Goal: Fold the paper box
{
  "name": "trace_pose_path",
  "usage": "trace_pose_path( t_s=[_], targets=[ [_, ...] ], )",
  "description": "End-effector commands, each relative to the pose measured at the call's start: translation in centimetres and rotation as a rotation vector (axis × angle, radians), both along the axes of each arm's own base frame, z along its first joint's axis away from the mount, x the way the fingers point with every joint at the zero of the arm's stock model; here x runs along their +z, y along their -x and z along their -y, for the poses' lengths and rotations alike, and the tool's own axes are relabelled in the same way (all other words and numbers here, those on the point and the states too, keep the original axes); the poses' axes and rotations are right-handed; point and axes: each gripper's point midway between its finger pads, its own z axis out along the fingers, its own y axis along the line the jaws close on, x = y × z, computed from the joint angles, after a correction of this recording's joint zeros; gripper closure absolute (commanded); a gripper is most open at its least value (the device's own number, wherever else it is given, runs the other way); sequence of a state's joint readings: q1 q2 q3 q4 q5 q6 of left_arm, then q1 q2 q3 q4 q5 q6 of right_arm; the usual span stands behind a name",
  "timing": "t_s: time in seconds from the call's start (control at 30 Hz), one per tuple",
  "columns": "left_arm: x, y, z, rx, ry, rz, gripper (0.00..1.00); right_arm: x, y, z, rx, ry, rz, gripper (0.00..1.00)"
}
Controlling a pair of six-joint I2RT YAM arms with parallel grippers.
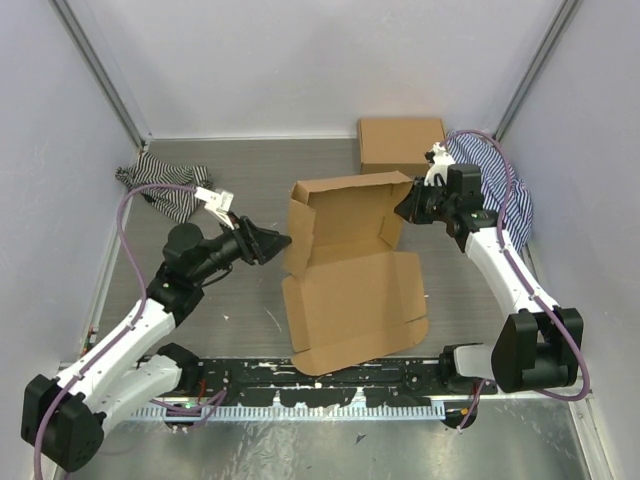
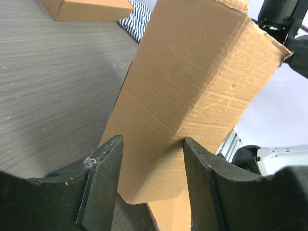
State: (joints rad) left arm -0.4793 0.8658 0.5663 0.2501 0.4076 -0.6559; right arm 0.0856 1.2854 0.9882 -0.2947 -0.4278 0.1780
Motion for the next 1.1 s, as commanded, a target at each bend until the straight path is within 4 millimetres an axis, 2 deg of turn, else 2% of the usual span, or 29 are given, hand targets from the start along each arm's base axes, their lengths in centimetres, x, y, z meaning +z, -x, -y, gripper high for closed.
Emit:
trace_pose_path(
  t_s=[0.0,0.27,0.4,0.7,1.07],
  targets=[
    [0.6,-0.2,0.8,0.013,-0.023,0.032,0.4,2.0,-0.4,-0.6,0.014,-0.002,0.07,0.99],
    [0.5,-0.8,0.1,0.103,-0.116,0.033,0.4,2.5,0.3,-1.3,-0.016,0.048,0.094,0.99],
    [0.3,-1.0,0.1,0.129,-0.162,0.034,0.4,3.0,1.0,-2.4,-0.022,0.049,0.114,0.99],
    [-2.8,-2.0,-0.7,0.242,-0.336,0.009,0.42,4.1,2.9,-3.8,-0.061,0.054,0.18,0.99],
    [-4.6,-2.8,-1.9,0.404,-0.474,0.008,0.46,6.0,4.8,-4.5,-0.133,0.039,0.291,0.99]
  ],
)
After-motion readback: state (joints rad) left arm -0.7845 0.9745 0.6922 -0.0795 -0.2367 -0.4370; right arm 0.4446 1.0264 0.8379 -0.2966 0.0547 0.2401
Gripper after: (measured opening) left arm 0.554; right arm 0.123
